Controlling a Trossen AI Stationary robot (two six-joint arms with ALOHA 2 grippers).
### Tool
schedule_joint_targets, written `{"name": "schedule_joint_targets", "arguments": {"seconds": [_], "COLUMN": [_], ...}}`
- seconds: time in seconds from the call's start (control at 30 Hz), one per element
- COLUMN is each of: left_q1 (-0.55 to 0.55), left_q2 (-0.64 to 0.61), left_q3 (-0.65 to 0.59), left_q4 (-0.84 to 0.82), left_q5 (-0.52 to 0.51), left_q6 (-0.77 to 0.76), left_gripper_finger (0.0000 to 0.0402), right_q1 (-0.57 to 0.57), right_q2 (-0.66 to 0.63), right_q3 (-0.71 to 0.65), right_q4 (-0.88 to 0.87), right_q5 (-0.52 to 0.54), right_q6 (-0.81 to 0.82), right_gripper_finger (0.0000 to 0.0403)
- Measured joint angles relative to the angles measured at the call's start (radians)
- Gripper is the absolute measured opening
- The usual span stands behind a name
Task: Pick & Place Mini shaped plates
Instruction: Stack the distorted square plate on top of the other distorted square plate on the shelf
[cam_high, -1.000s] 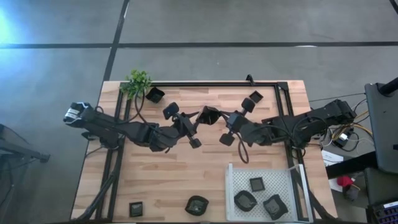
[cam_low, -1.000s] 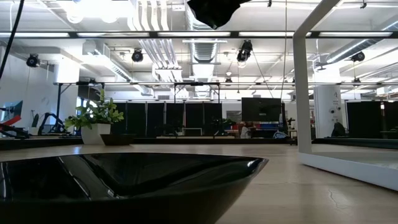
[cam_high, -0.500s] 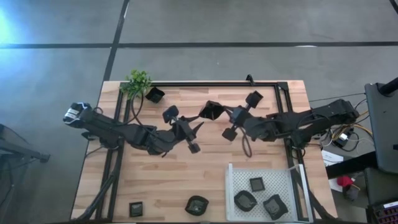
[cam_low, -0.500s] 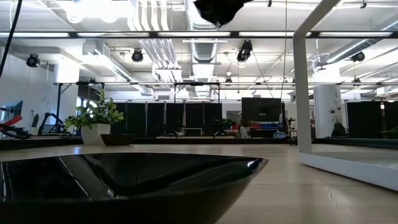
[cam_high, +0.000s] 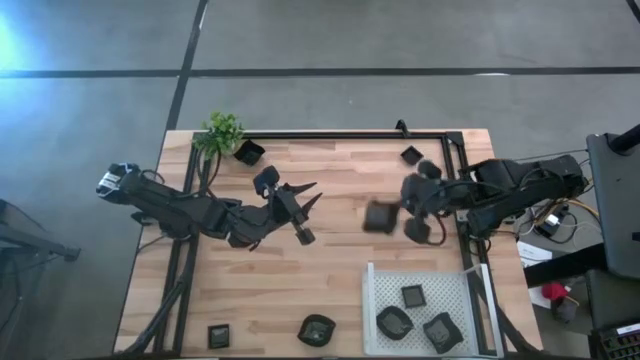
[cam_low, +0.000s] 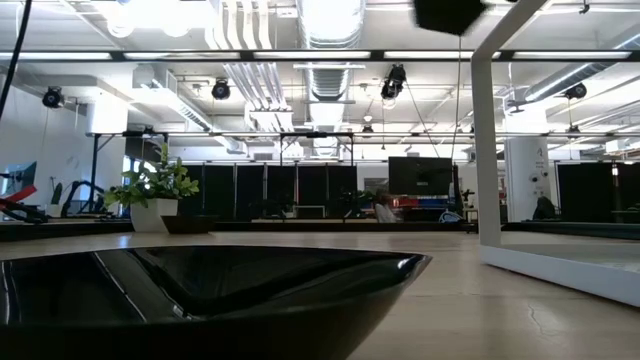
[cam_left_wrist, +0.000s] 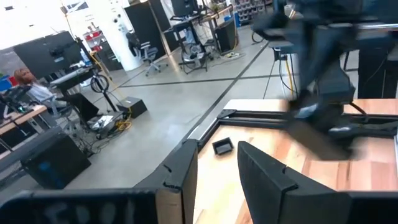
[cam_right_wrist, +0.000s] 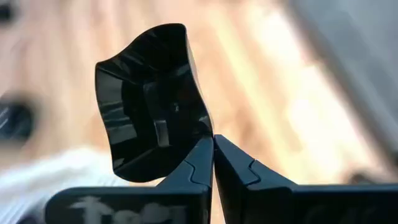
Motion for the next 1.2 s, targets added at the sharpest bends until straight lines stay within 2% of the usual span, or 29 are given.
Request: {"name": "schedule_joint_targets", "arguments": {"seconds": [0.2, 0.27, 0.33, 0.6, 0.97, 1.2], "left_q1": [0.000, 0.000, 0.002, 0.002, 0.004, 0.004], "left_q2": [-0.002, -0.002, -0.002, -0.002, -0.002, -0.002], "left_q3": [0.000, 0.000, 0.000, 0.000, 0.000, 0.000], "left_q4": [-0.005, -0.014, -0.016, -0.023, -0.023, -0.022], "left_q5": [-0.001, -0.002, -0.001, 0.001, 0.001, 0.001], "left_q6": [0.033, 0.034, 0.035, 0.035, 0.035, 0.035], "left_gripper_finger": [0.0110, 0.0110, 0.0110, 0.0110, 0.0110, 0.0110], "right_q1": [0.025, 0.051, 0.080, 0.238, 0.453, 0.596], "right_q2": [0.003, 0.003, 0.003, 0.004, 0.005, 0.005], "right_q3": [-0.048, -0.073, -0.097, -0.191, -0.422, -0.519], "right_q4": [-0.131, -0.129, -0.130, -0.098, 0.266, 0.329], "right_q5": [-0.474, -0.583, -0.633, -0.647, -0.656, -0.703], "right_q6": [0.038, 0.045, 0.057, 0.143, 0.484, 0.681], "right_gripper_finger": [0.0008, 0.0008, 0.0008, 0.0008, 0.0008, 0.0008]}}
